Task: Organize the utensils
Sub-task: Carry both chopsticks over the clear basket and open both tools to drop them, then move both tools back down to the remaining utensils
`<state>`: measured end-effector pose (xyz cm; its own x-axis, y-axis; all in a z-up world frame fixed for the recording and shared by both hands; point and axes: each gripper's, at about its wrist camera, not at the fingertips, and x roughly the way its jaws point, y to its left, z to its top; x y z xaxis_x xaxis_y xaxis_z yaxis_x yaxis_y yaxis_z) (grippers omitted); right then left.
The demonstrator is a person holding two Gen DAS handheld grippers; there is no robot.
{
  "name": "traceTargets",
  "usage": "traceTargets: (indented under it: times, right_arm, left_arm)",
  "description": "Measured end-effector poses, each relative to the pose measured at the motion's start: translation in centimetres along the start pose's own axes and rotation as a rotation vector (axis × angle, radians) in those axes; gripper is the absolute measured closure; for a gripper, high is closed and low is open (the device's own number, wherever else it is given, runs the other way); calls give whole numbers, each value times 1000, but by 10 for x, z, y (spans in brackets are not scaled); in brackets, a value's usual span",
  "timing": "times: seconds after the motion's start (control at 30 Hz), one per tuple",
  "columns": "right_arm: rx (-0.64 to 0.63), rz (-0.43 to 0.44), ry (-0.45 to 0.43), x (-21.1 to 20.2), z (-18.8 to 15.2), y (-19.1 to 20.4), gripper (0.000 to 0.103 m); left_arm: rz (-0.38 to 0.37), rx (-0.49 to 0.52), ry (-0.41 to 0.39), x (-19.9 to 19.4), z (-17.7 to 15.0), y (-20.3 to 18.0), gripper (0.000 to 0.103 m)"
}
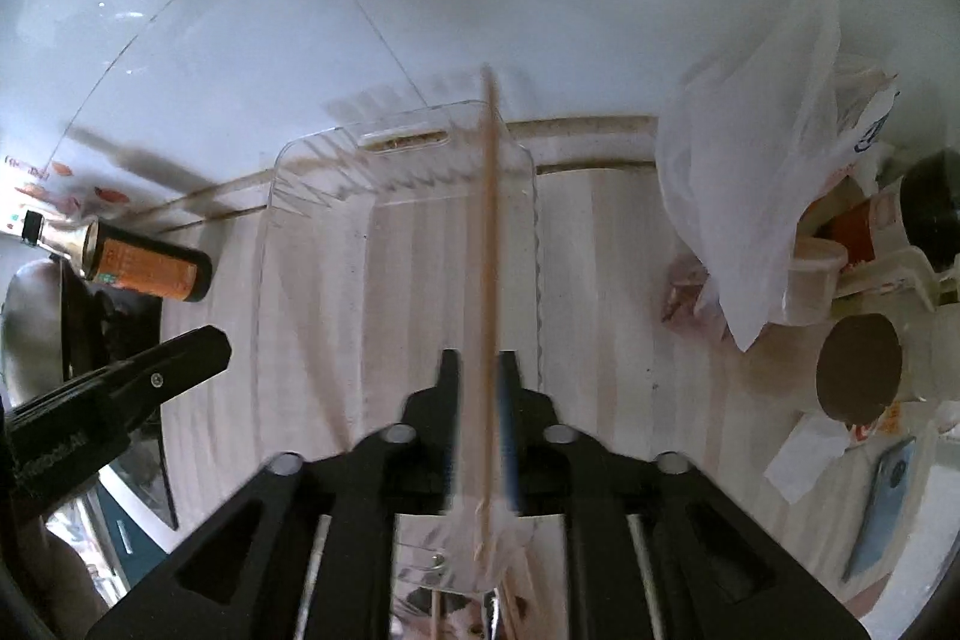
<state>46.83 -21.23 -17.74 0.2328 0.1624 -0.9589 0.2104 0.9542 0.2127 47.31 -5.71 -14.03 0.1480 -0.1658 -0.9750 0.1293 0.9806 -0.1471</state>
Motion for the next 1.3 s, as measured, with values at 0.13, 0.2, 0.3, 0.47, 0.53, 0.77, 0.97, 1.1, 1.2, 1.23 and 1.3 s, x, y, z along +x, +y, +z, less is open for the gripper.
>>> traceTargets:
  times: [0.13, 0.2, 0.3, 0.47, 0.53, 0.77, 0.97, 1.1, 1.2, 1.23, 1.3]
  right_arm:
    - [17, -34, -37, -14, -14, -14, 56]
    - [24, -58, -56, -22, -23, -21, 54]
    - [40, -98, -103, -37, -46, -33, 44]
    - [54, -130, -170, -52, -87, -52, 40]
    - [60, -123, -167, -53, -102, -56, 40]
    - [87, -69, -113, -41, -157, -71, 50]
    - [48, 1, 41, -1, -210, -73, 82]
    - [26, 21, 118, 25, -230, -67, 82]
    - [-5, 13, 157, 42, -239, -59, 82]
    - [-12, 5, 164, 48, -241, -58, 82]
    - [-30, -18, 184, 60, -245, -57, 82]
  left_arm:
    - [117, 12, -132, -25, -21, 12, 52]
    - [179, 16, -213, -38, -37, 18, 26]
    - [206, 7, -287, -47, -60, 29, 4]
    - [235, 28, -289, -42, -96, 35, 0]
    - [248, 42, -269, -36, -110, 37, 0]
    - [252, 37, -119, 6, -185, 60, 0]
    - [172, 76, 56, 48, -234, 56, 28]
    - [124, 117, 83, 59, -243, 36, 64]
    - [92, 144, 91, 62, -248, 21, 65]
    - [87, 153, 94, 63, -249, 18, 65]
    - [75, 168, 107, 65, -252, 9, 65]
